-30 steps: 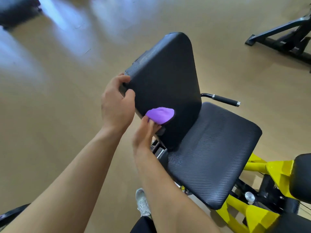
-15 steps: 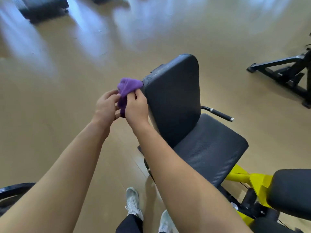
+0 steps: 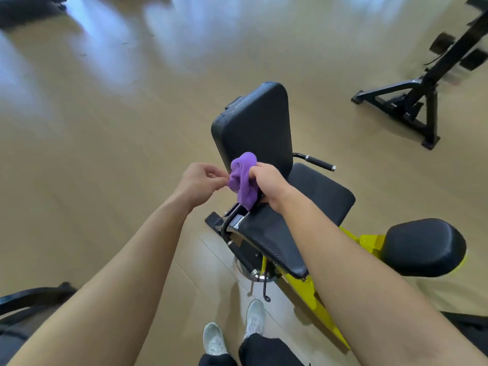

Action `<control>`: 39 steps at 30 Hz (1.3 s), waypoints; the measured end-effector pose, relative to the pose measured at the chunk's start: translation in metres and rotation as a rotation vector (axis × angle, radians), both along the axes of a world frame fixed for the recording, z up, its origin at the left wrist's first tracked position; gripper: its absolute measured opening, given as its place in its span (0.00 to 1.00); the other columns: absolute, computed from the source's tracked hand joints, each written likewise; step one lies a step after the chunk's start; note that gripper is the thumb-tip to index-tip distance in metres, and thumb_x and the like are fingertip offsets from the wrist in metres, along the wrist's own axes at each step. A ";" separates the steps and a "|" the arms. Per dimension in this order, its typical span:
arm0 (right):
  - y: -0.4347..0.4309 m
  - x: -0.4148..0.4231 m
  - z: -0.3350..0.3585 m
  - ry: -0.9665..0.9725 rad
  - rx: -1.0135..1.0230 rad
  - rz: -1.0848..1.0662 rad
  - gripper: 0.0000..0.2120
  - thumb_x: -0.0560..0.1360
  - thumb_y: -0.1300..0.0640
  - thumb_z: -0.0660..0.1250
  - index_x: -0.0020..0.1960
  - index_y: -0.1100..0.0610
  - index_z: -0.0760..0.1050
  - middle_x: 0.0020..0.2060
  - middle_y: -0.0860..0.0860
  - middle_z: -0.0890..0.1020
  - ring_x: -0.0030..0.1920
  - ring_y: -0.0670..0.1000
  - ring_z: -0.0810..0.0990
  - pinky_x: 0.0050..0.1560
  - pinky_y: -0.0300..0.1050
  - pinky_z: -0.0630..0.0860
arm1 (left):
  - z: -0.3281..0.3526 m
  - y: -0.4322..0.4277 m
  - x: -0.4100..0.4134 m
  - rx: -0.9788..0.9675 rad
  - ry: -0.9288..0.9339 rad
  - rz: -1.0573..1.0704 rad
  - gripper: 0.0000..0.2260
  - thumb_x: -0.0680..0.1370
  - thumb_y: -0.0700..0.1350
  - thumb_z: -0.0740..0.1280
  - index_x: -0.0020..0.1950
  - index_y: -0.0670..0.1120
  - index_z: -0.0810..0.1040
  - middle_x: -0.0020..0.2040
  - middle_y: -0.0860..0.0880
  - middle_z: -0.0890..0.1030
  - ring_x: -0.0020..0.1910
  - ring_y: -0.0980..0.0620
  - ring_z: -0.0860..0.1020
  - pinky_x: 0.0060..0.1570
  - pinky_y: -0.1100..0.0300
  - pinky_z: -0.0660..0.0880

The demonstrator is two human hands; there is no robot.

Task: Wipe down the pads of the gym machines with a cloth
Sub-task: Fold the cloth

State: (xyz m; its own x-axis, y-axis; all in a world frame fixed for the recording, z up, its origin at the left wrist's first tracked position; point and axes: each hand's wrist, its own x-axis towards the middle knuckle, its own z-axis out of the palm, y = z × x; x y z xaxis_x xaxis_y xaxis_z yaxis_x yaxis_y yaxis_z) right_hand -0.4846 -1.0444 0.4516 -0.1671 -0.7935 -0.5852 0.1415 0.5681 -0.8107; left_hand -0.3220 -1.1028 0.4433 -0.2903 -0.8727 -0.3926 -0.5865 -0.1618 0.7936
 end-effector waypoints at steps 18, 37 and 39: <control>0.119 -0.011 0.032 0.283 -0.076 0.490 0.14 0.76 0.61 0.64 0.59 0.53 0.80 0.51 0.52 0.85 0.54 0.52 0.83 0.57 0.50 0.78 | 0.036 0.123 0.001 -0.165 -0.095 -0.204 0.10 0.65 0.40 0.72 0.43 0.46 0.73 0.38 0.48 0.78 0.35 0.50 0.75 0.34 0.53 0.75; 0.263 0.042 0.011 0.384 -0.301 0.670 0.09 0.67 0.54 0.71 0.33 0.57 0.74 0.47 0.51 0.87 0.46 0.61 0.84 0.51 0.59 0.81 | 0.037 0.319 0.076 -0.084 -0.134 -0.074 0.08 0.71 0.42 0.75 0.42 0.53 0.78 0.41 0.49 0.81 0.38 0.51 0.79 0.33 0.63 0.71; 0.276 0.055 0.014 0.430 -0.327 0.617 0.12 0.67 0.54 0.68 0.34 0.62 0.71 0.39 0.51 0.85 0.38 0.52 0.77 0.42 0.51 0.74 | 0.035 0.332 0.091 -0.059 -0.118 -0.086 0.05 0.73 0.44 0.75 0.45 0.49 0.80 0.40 0.49 0.80 0.37 0.51 0.78 0.33 0.62 0.70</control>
State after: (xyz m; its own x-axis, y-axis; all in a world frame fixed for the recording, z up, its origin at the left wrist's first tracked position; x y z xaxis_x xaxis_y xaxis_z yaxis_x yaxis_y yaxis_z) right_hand -0.4296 -0.7683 0.4651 0.1979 -0.9356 -0.2923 -0.4799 0.1676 -0.8612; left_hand -0.2308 -0.7710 0.4780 -0.3198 -0.8691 -0.3774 -0.6857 -0.0627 0.7252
